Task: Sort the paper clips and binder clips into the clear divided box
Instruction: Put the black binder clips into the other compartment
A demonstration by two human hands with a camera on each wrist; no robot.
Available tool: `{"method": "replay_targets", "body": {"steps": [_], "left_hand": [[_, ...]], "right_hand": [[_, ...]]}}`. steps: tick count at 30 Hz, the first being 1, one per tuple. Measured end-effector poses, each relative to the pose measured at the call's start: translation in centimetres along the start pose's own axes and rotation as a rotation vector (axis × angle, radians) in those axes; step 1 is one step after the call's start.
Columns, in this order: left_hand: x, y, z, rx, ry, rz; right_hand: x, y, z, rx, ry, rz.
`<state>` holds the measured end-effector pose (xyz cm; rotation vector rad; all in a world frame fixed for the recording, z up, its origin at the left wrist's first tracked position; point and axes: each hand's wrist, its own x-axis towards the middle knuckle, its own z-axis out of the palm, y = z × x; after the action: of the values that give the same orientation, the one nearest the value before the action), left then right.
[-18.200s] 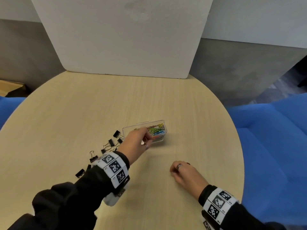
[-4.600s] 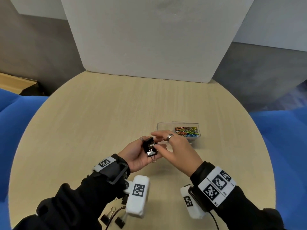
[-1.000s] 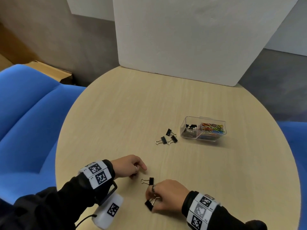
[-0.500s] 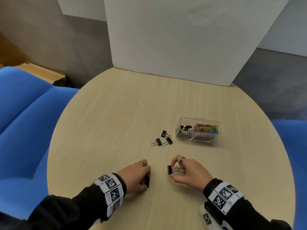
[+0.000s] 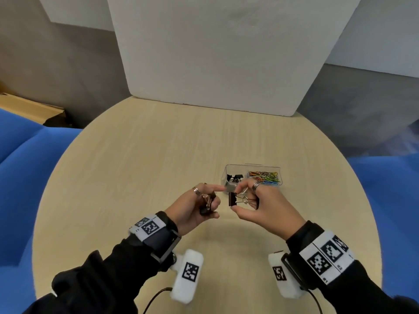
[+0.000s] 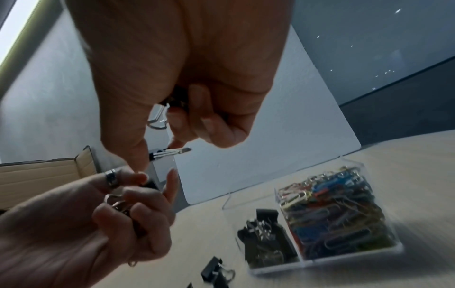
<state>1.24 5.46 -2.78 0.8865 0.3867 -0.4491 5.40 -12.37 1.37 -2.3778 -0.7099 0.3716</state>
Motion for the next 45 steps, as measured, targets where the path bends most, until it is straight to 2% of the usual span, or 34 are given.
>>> {"method": "replay_targets", "body": {"steps": [9, 15, 18, 20, 21, 23, 26, 31, 35, 39, 45], "left_hand": [[2.3, 0.0, 2.7, -0.353, -0.083, -0.185], [2.8, 0.4, 4.1, -0.367, -0.122, -0.195], [3.1, 0.5, 4.2, -0.382, -0.098, -0.205], [3.7, 0.4, 3.9, -0.396, -0.055, -0.219], [4.1, 0.4, 3.8, -0.392, -0.020, -0.223], [4.7, 0.7, 4.0, -0.383, 0.034, -0.217], [5.3, 1.2, 4.5, -0.366, 0.098, -0.191], [5.6, 1.7, 5.1, -0.394, 0.170, -0.188], [5.3, 2.5, 5.8, -0.481, 0.176, -0.170], [5.0, 3.2, 6.3, -0.421, 0.149, -0.149], [4.9, 3.7, 6.1, -0.339, 0.181, -0.136]], "right_hand": [[1.1, -0.7, -2.0, -0.075, -0.127, 0.016], [2.0, -0.6, -2.0, -0.084, -0.163, -0.041], [2.0, 0.2, -3.0, 0.007, -0.051, -0.040], [2.4, 1.7, -3.7, -0.076, 0.055, -0.047], [2.7, 2.7, -4.0, -0.153, 0.055, -0.017], [3.1, 4.6, -4.2, -0.314, -0.076, 0.090], [3.7, 6.9, -3.8, -0.396, -0.232, 0.147], [4.4, 8.5, -3.2, -0.349, -0.153, 0.098], [4.9, 8.7, -3.3, -0.351, -0.126, 0.102], [4.9, 8.8, -3.5, -0.357, -0.138, 0.098], [4.9, 8.7, -3.6, -0.414, -0.115, 0.080]]}}
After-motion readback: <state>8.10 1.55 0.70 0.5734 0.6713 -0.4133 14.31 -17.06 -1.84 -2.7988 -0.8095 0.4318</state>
